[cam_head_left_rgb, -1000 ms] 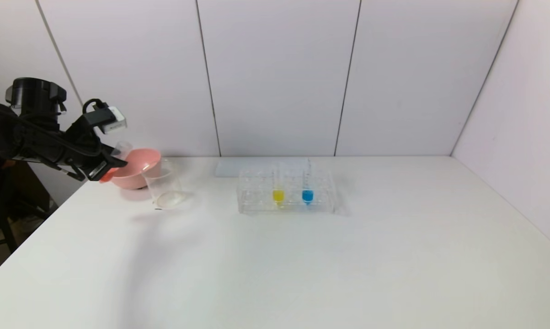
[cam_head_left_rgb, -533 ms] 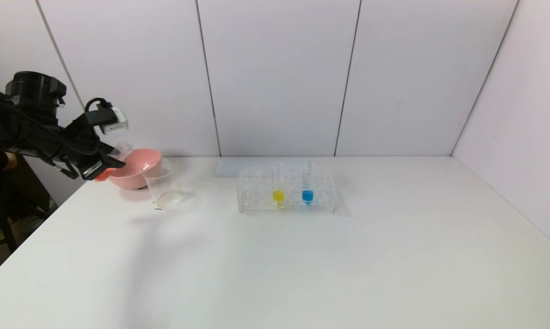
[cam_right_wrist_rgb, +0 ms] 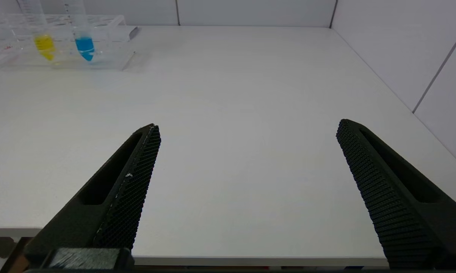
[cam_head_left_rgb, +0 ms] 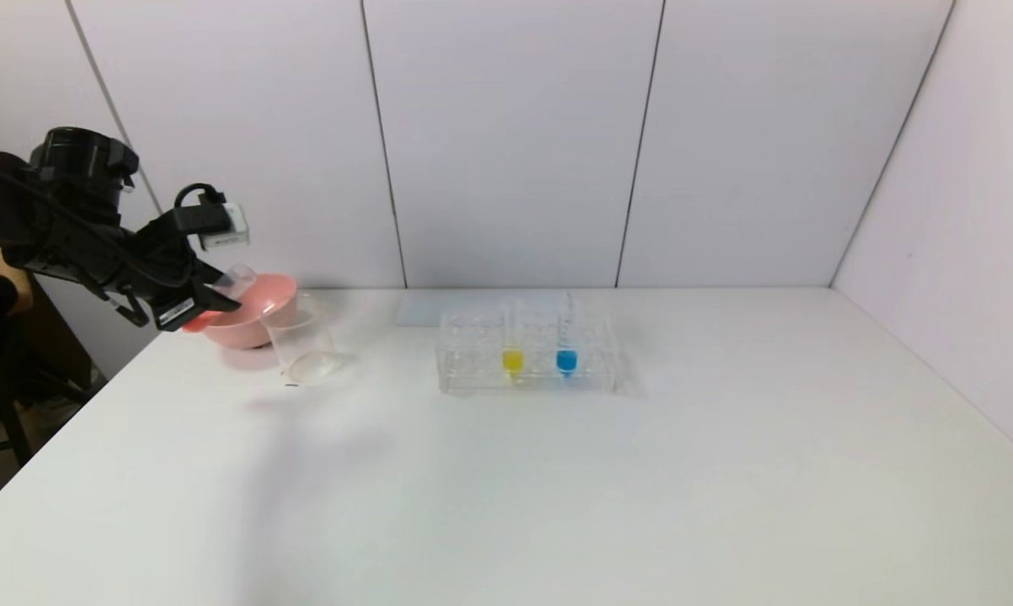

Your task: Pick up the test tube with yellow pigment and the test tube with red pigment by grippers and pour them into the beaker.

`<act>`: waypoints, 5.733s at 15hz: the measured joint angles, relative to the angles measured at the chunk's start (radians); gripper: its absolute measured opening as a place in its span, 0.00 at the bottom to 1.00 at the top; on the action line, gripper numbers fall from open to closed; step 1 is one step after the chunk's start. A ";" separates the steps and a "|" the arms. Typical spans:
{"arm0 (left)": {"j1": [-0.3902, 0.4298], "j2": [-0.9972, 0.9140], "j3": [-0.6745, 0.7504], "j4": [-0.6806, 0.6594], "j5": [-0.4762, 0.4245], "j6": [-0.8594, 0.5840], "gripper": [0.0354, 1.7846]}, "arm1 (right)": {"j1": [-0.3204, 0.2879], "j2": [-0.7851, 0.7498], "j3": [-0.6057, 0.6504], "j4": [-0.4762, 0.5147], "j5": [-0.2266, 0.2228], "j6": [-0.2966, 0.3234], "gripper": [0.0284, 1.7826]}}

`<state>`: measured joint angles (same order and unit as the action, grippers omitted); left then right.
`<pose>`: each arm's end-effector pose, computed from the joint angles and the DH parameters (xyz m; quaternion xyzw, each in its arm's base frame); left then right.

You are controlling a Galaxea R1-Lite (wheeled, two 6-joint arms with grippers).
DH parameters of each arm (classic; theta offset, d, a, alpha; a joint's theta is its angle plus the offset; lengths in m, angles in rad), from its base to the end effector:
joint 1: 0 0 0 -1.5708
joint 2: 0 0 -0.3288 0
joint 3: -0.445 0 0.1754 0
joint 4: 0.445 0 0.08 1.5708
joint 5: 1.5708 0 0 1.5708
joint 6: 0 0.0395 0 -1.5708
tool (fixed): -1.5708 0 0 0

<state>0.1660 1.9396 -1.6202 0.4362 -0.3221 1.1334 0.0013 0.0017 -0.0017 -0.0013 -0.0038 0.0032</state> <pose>0.3749 0.0501 0.2481 0.4223 0.2631 -0.2533 0.8296 -0.0510 -0.0002 0.0762 0.0016 -0.0007 -0.0012 1.0000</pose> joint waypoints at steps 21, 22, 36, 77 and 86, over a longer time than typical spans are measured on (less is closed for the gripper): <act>-0.019 0.089 -0.225 0.240 0.179 0.239 0.25 | 0.000 0.000 0.000 0.000 0.000 0.000 0.95; -0.025 0.094 -0.241 0.259 0.200 0.249 0.25 | 0.000 0.000 0.000 0.000 0.000 0.000 0.95; -0.080 0.151 -0.352 0.337 0.293 0.298 0.25 | 0.000 0.000 0.000 0.000 0.000 0.000 0.95; -0.213 0.203 -0.369 0.291 0.666 0.382 0.25 | 0.000 0.000 0.000 0.000 0.000 0.000 0.95; -0.237 0.204 -0.369 0.264 0.758 0.427 0.25 | 0.000 0.000 0.000 0.000 0.001 0.000 0.95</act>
<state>-0.0715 2.1432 -1.9896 0.6998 0.4357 1.5606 0.0013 0.0017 -0.0017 -0.0013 -0.0032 0.0032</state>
